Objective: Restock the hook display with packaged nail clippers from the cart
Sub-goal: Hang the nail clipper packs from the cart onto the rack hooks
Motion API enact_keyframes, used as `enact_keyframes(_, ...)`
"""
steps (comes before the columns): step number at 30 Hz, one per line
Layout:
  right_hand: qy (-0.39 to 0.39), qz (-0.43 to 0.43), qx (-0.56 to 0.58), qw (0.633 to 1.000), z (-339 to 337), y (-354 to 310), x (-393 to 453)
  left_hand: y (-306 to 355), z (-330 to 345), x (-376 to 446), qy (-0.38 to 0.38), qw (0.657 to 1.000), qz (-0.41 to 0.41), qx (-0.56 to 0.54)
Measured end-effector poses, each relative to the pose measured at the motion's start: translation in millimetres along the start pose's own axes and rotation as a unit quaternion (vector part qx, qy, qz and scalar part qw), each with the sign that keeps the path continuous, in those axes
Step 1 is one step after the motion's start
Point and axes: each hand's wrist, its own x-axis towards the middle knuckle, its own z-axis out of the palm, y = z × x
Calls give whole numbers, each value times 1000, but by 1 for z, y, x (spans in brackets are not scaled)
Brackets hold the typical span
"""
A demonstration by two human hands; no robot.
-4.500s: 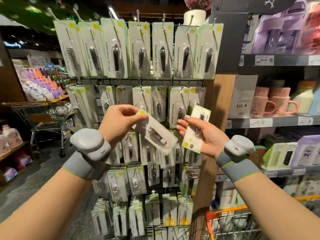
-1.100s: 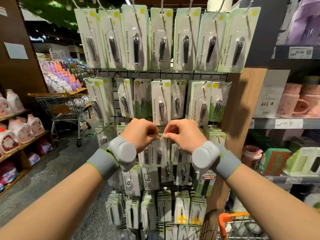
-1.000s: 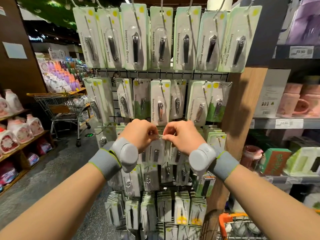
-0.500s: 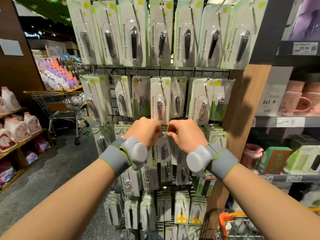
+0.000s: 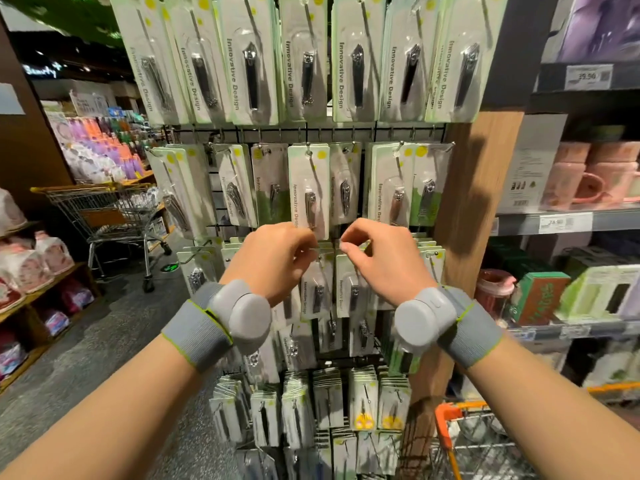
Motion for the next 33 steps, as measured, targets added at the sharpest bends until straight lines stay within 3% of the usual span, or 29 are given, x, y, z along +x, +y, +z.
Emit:
enact_keyframes(4, 21, 20, 51, 998, -21, 0, -32, 23, -2, -6, 27, 996, 51, -61)
enact_keyframes(14, 73, 106, -21, 991, -93, 54, -126, 131, 51, 1, -38, 976, 172, -128)
enact_keyframes(21, 112, 226, -53, 966, -190, 143, -221, 272, 127, 5, -94, 950, 232, -185)
enact_keyframes(29, 24, 314, -61, 947, -279, 270, -309, 418, 232, -7, -226, 940, 129, -221)
enact_keyframes(33, -46, 344, -61, 936, -286, 327, -336, 449, 284, -15, -299, 929, 39, -213)
